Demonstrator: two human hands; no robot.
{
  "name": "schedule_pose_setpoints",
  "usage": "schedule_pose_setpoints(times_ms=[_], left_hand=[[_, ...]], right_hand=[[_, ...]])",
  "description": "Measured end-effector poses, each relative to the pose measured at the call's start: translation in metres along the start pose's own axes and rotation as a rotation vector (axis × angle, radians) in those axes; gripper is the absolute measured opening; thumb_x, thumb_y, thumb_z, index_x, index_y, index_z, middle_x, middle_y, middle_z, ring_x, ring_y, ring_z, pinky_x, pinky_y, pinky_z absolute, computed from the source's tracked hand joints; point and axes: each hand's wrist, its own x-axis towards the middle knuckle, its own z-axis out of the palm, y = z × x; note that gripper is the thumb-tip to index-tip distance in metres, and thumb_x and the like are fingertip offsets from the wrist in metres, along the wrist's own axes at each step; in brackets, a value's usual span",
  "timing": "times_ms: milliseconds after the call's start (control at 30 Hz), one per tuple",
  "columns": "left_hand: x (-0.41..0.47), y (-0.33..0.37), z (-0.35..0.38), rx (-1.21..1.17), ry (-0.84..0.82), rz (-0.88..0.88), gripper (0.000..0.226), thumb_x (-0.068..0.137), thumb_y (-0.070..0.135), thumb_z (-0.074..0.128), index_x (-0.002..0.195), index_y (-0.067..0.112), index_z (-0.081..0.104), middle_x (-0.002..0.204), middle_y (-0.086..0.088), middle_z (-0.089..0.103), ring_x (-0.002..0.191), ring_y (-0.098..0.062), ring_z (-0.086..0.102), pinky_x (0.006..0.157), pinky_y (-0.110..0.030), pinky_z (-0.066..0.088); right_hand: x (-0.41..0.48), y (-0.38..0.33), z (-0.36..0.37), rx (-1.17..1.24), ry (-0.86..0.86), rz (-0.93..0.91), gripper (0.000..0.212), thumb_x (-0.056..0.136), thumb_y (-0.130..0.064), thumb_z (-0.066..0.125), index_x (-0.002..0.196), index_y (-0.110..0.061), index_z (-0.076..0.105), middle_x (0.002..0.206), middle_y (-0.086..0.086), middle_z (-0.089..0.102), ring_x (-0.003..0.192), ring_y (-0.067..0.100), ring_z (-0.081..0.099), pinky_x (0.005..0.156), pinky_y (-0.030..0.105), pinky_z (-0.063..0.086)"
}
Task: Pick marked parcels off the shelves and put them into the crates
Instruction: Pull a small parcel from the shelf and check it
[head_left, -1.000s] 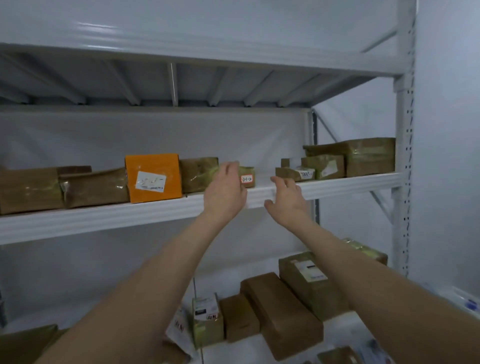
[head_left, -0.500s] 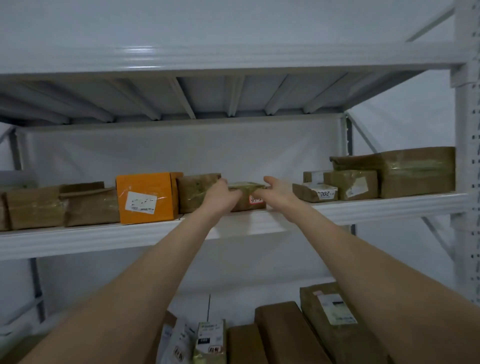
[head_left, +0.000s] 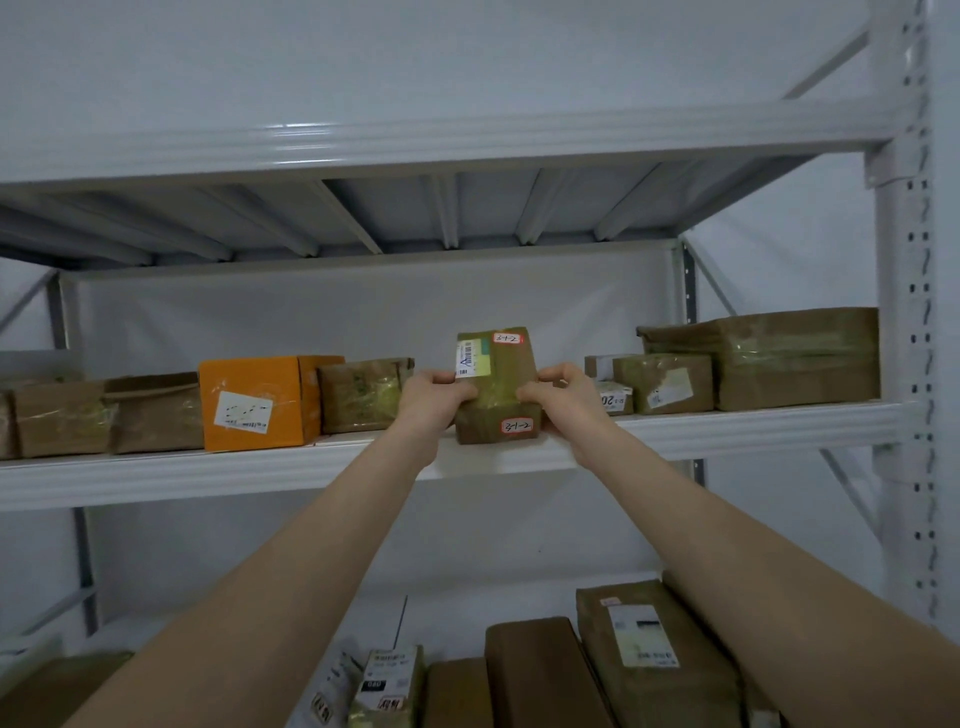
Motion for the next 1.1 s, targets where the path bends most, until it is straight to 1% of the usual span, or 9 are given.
schedule_pose_setpoints(times_ms=[133, 233, 300, 400, 533, 700, 800, 933, 1100], left_hand=[[-0.004, 0.003, 0.006, -0.063, 0.005, 0.062, 0.024, 0.083, -0.007, 0.061, 0.1, 0.01, 0.055, 0.111, -0.013, 0.065, 0.095, -0.024, 0.063, 0.08, -0.032, 0.054], [-0.007, 0.011, 0.009, -0.061, -0.043, 0.176, 0.035, 0.083, -0.012, 0.055, 0.111, 0.01, 0.056, 0.112, -0.008, 0.064, 0.098, -0.017, 0.06, 0.072, -0.022, 0.051], [-0.009, 0.016, 0.009, -0.026, -0.086, 0.221, 0.046, 0.083, -0.013, 0.053, 0.122, 0.011, 0.056, 0.107, -0.001, 0.062, 0.098, -0.012, 0.057, 0.067, -0.016, 0.048], [-0.009, 0.015, 0.006, -0.003, -0.132, 0.251, 0.054, 0.082, -0.015, 0.055, 0.129, 0.013, 0.056, 0.103, 0.006, 0.061, 0.097, -0.007, 0.057, 0.066, -0.014, 0.048], [-0.003, 0.011, 0.001, -0.016, -0.141, 0.269, 0.057, 0.081, -0.015, 0.054, 0.13, 0.015, 0.057, 0.108, 0.005, 0.063, 0.102, -0.008, 0.057, 0.071, -0.016, 0.049], [0.016, 0.002, 0.002, 0.055, -0.126, 0.232, 0.043, 0.084, -0.007, 0.051, 0.12, 0.013, 0.064, 0.111, -0.002, 0.068, 0.104, -0.018, 0.062, 0.078, -0.022, 0.048], [0.032, -0.002, 0.008, 0.118, -0.105, 0.113, 0.032, 0.089, 0.0, 0.049, 0.113, 0.013, 0.066, 0.112, -0.011, 0.068, 0.1, -0.024, 0.063, 0.089, -0.035, 0.052], [0.035, 0.001, 0.019, 0.259, -0.188, 0.068, 0.047, 0.094, 0.005, 0.045, 0.142, 0.007, 0.042, 0.144, -0.011, 0.045, 0.13, -0.026, 0.045, 0.11, -0.04, 0.038], [0.028, 0.01, 0.004, 0.565, -0.2, 0.296, 0.049, 0.097, 0.005, 0.041, 0.146, 0.008, 0.035, 0.15, -0.009, 0.038, 0.137, -0.023, 0.037, 0.114, -0.033, 0.029]], right_hand=[[-0.007, -0.003, -0.001, 0.025, -0.043, -0.049, 0.046, 0.08, -0.001, 0.069, 0.113, -0.026, 0.048, 0.109, 0.012, 0.062, 0.094, 0.026, 0.065, 0.085, 0.045, 0.056], [-0.013, -0.008, 0.001, 0.058, -0.07, -0.118, 0.07, 0.08, 0.007, 0.065, 0.132, -0.032, 0.038, 0.11, 0.007, 0.061, 0.09, 0.017, 0.063, 0.065, 0.028, 0.056], [-0.012, -0.009, 0.001, 0.133, -0.059, -0.137, 0.08, 0.079, 0.01, 0.066, 0.138, -0.033, 0.033, 0.116, 0.006, 0.059, 0.099, 0.018, 0.063, 0.068, 0.026, 0.055], [-0.01, -0.011, 0.003, 0.134, 0.006, -0.162, 0.08, 0.079, 0.009, 0.067, 0.139, -0.031, 0.033, 0.121, 0.0, 0.052, 0.11, 0.019, 0.057, 0.075, 0.028, 0.054], [-0.007, -0.012, 0.009, 0.026, 0.108, -0.18, 0.071, 0.082, 0.005, 0.067, 0.138, -0.022, 0.033, 0.118, -0.003, 0.05, 0.103, 0.016, 0.054, 0.072, 0.023, 0.049], [0.009, -0.016, 0.022, -0.449, 0.178, -0.259, 0.034, 0.082, -0.016, 0.073, 0.113, -0.019, 0.06, 0.124, 0.005, 0.048, 0.09, 0.014, 0.054, 0.086, 0.027, 0.047], [0.016, -0.013, 0.025, -0.706, 0.056, -0.227, 0.045, 0.079, -0.028, 0.077, 0.119, -0.017, 0.06, 0.125, 0.004, 0.039, 0.099, 0.022, 0.057, 0.099, 0.034, 0.045], [0.022, -0.009, 0.018, -0.948, 0.065, -0.236, 0.045, 0.086, -0.032, 0.068, 0.128, -0.02, 0.056, 0.13, 0.009, 0.043, 0.113, 0.029, 0.053, 0.1, 0.04, 0.045], [0.029, -0.01, 0.021, -1.363, 0.223, -0.236, 0.04, 0.092, -0.032, 0.054, 0.13, -0.018, 0.053, 0.131, 0.01, 0.047, 0.124, 0.031, 0.04, 0.098, 0.041, 0.038]])
